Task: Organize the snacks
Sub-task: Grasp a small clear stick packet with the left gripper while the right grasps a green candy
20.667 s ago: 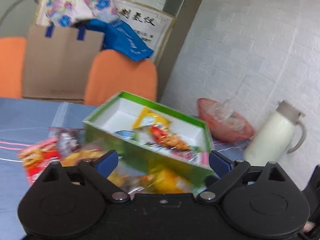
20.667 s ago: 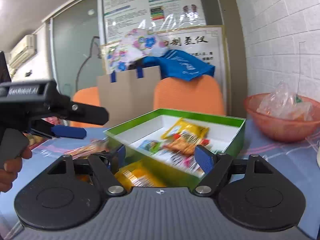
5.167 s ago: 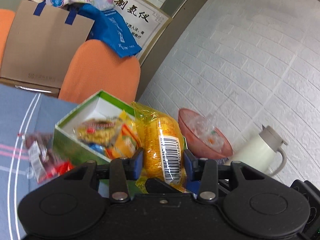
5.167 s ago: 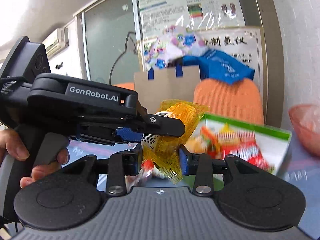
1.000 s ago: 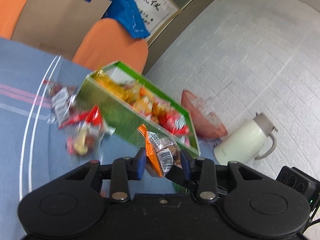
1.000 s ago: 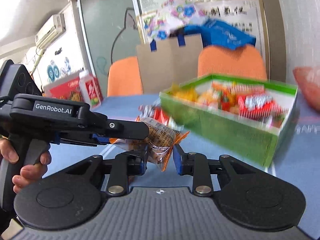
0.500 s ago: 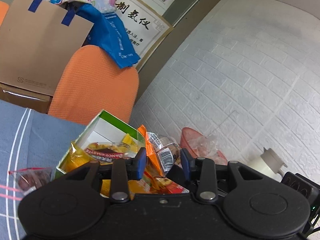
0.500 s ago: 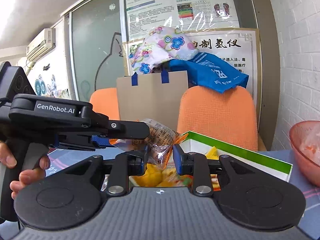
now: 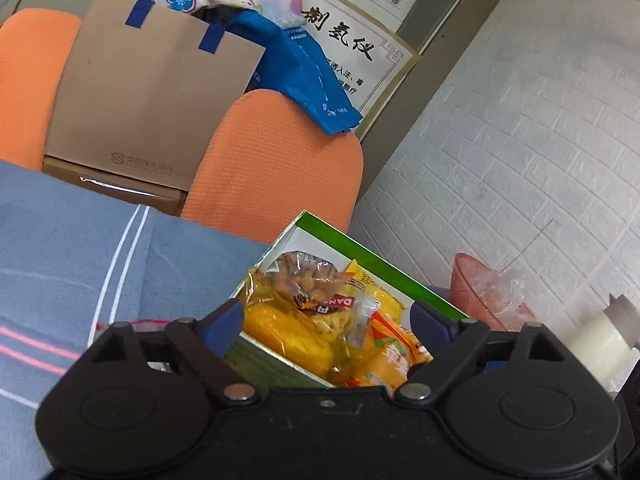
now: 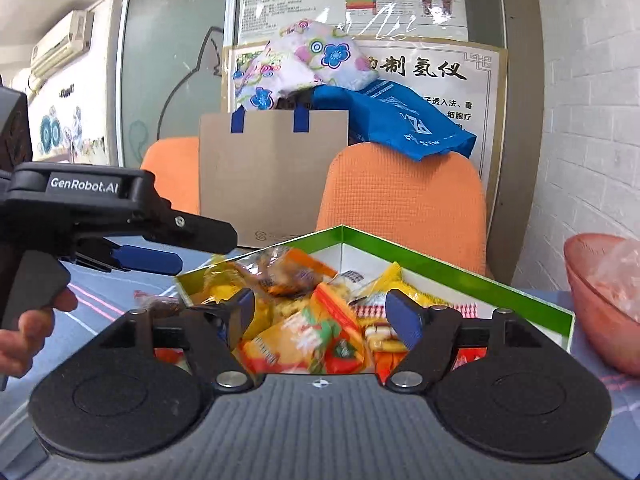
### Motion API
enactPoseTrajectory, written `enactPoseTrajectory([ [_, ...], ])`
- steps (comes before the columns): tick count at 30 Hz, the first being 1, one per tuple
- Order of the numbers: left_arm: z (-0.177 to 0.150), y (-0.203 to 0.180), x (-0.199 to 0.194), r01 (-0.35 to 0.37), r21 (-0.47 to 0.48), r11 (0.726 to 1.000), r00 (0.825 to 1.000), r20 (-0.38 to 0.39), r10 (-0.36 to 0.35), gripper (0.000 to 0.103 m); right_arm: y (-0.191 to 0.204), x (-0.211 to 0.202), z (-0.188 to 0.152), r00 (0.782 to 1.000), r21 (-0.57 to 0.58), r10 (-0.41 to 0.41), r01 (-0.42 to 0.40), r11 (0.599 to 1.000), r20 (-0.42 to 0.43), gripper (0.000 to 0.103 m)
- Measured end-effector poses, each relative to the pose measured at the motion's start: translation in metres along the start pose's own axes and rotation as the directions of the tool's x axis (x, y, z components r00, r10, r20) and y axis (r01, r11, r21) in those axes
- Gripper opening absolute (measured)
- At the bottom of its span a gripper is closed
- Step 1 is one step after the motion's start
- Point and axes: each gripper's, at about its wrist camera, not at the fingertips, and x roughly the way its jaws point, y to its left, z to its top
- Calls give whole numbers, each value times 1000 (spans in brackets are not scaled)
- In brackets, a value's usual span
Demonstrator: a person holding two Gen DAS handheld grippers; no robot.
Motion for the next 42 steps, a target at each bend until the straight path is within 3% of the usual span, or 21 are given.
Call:
enactPoseTrajectory([
  [7,-34,-20,-68,2,18,1000,1000,20,-2,103,8,-64,3,999,25,11,-12,1000,34,103],
  [13,-83,-17,-116,-60,-13,998,998,-5,59,103,16,-124,-19,995,112,50,-60,992,90,103],
  [20,-136,2,-134,-79,-45,996,993,-88,75,103,42,-144,-76,995,173,96,-88,981,-33,103],
  [24,-150,6,-137,-88,-48,995,989,-121,82,103,48,-151,-91,994,138,49,-34,990,-103,103],
  [30,-146,-6,-123,-125,55,991,983,-127,131,103,32,-125,-82,987,112,-45,63,992,-153,103],
  [34,-143,-7,-107,-144,68,987,980,-132,152,96,23,-100,-84,969,77,-131,150,986,-211,103],
  [35,-142,-8,-104,-153,82,985,978,-131,162,94,20,-95,-85,965,84,-137,159,984,-225,99],
  [36,-142,-10,-102,-156,93,983,977,-132,167,92,18,-92,-86,962,91,-136,161,983,-236,87],
  [37,-142,-11,-100,-157,101,982,977,-133,169,86,17,-90,-87,960,100,-132,161,982,-249,75],
  [38,-142,-11,-98,-159,108,981,976,-133,173,71,17,-89,-88,958,103,-128,159,982,-256,55],
  [41,-142,-11,-97,-172,122,978,974,-130,187,42,26,-96,-88,968,125,-48,81,989,-247,51],
  [42,-142,-10,-97,-174,121,977,973,-130,190,38,31,-98,-87,970,132,-17,50,990,-244,50],
])
